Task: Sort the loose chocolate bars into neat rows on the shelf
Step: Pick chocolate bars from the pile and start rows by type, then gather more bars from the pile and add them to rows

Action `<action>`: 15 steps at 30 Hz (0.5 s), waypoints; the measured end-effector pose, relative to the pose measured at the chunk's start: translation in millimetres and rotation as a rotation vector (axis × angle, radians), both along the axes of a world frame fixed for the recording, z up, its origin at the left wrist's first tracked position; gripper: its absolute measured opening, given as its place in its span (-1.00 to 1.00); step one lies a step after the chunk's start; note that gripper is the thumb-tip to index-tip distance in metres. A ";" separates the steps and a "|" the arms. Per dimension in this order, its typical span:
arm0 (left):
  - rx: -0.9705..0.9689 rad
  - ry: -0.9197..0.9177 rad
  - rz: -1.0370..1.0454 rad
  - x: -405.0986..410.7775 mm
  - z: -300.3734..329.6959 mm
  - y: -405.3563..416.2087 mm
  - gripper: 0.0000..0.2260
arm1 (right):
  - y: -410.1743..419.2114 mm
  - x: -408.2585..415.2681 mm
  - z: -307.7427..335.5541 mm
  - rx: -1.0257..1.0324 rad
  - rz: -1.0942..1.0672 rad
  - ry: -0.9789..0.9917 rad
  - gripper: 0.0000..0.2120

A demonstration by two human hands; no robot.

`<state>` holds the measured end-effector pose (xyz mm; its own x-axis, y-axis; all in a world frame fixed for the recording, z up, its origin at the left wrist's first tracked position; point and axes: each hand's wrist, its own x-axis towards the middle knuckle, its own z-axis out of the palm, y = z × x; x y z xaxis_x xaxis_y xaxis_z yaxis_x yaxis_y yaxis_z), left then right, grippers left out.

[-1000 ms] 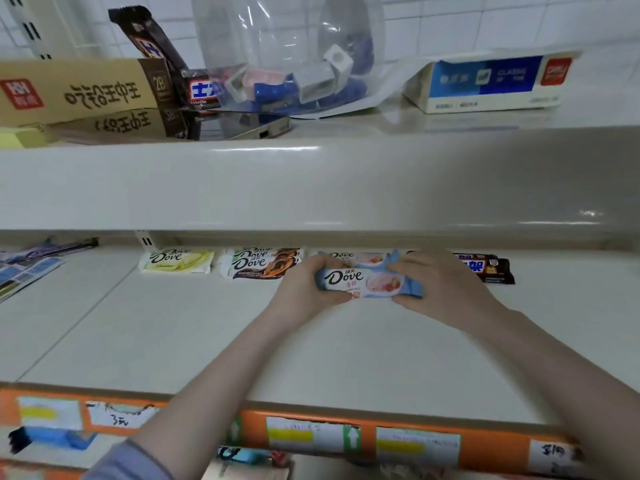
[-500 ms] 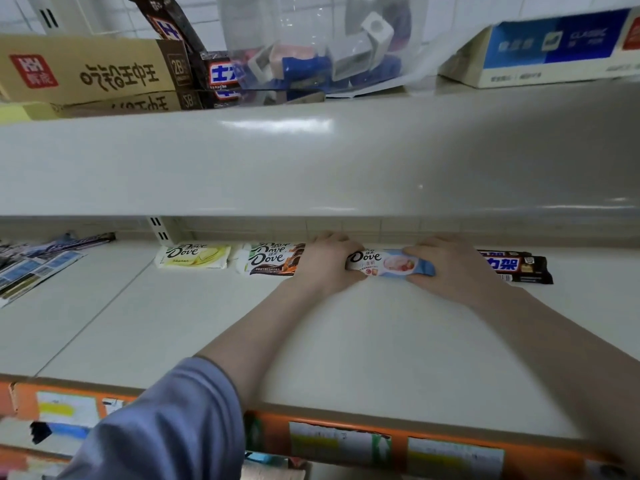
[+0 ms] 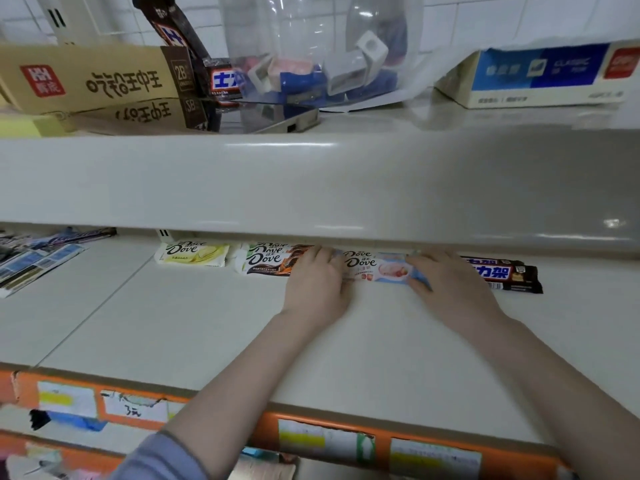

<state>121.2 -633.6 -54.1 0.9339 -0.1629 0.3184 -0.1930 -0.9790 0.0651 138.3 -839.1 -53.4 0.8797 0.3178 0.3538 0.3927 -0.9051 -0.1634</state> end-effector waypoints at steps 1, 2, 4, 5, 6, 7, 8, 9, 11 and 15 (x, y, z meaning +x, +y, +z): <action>-0.003 0.002 0.037 -11.3 0.6 2.0 -0.63 | 3.5 -9.6 0.8 0.030 -0.016 0.014 -0.69; -0.005 0.007 0.079 -23.1 1.0 4.8 -0.62 | 7.8 -20.1 0.8 0.045 -0.026 0.022 -0.68; -0.008 0.022 0.167 -46.4 1.0 13.1 -0.59 | 20.0 -42.8 -0.8 0.039 -0.057 0.048 -0.66; -0.012 0.029 0.207 -57.2 0.4 18.9 -0.58 | 28.0 -54.6 -2.0 0.040 -0.077 0.065 -0.66; -0.013 0.036 0.241 -67.4 -0.7 25.8 -0.58 | 37.3 -66.2 -3.7 0.051 -0.091 0.079 -0.66; -0.011 0.039 0.273 -77.3 -1.8 33.5 -0.58 | 48.0 -77.6 -5.5 0.067 -0.099 0.088 -0.66; -0.010 0.039 0.304 -86.7 -2.6 42.0 -0.58 | 59.8 -88.4 -6.8 0.084 -0.102 0.091 -0.65; -0.011 0.036 0.334 -95.6 -3.0 51.4 -0.57 | 72.6 -98.5 -8.4 0.098 -0.100 0.092 -0.66; -0.020 0.030 0.389 -112.5 -3.1 73.1 -0.58 | 99.4 -115.6 -11.3 0.121 -0.090 0.088 -0.67; -0.058 0.034 0.482 -149.8 -2.3 137.6 -0.58 | 163.2 -139.2 -15.2 0.112 -0.058 0.105 -0.64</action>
<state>-28.6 -496.0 -56.4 0.9085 0.3079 0.2825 0.2848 -0.9510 0.1208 -0.8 -675.9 -68.5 0.9293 0.2292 0.2895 0.3158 -0.8996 -0.3016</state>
